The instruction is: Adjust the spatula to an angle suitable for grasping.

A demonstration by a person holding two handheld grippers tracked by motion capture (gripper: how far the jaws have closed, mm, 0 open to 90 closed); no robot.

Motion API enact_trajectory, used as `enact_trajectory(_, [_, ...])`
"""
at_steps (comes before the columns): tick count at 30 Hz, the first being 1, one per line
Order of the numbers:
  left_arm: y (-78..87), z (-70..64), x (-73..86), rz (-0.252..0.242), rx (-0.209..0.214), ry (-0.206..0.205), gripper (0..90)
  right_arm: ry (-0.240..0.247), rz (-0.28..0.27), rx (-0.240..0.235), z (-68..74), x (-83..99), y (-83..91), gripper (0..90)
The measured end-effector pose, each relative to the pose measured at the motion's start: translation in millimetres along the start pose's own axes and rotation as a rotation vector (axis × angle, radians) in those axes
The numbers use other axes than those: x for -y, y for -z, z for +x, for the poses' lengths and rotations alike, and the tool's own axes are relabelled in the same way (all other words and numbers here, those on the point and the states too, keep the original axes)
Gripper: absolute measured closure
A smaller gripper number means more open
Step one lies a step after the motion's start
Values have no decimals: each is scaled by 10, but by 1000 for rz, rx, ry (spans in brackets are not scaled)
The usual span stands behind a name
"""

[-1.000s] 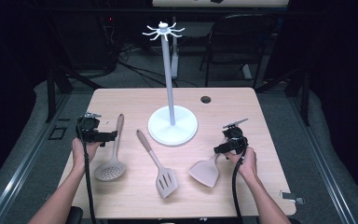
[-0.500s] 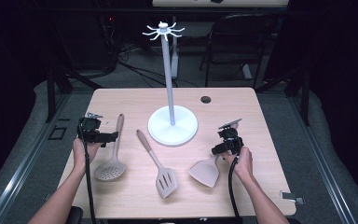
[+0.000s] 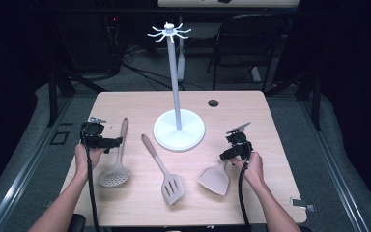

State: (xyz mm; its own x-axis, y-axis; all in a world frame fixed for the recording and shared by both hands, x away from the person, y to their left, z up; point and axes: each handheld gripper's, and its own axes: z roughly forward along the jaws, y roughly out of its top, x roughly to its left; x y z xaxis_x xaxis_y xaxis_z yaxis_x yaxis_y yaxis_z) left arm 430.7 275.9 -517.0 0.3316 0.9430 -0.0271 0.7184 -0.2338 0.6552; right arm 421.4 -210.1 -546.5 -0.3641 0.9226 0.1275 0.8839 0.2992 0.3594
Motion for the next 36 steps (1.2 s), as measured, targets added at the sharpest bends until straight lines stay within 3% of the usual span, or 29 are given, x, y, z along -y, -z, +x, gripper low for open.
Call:
enact_trajectory(21, [5,-2,6,-1,2,0,12,35,29,-4,13,9,35,519])
enact_trajectory(25, [3,-4,7,-2,0,1,13,41,32,-33,25,22,51,574])
enact_trajectory(36, [0,0,9,9,5,-6,12,48,58,-41,5,56,94,625])
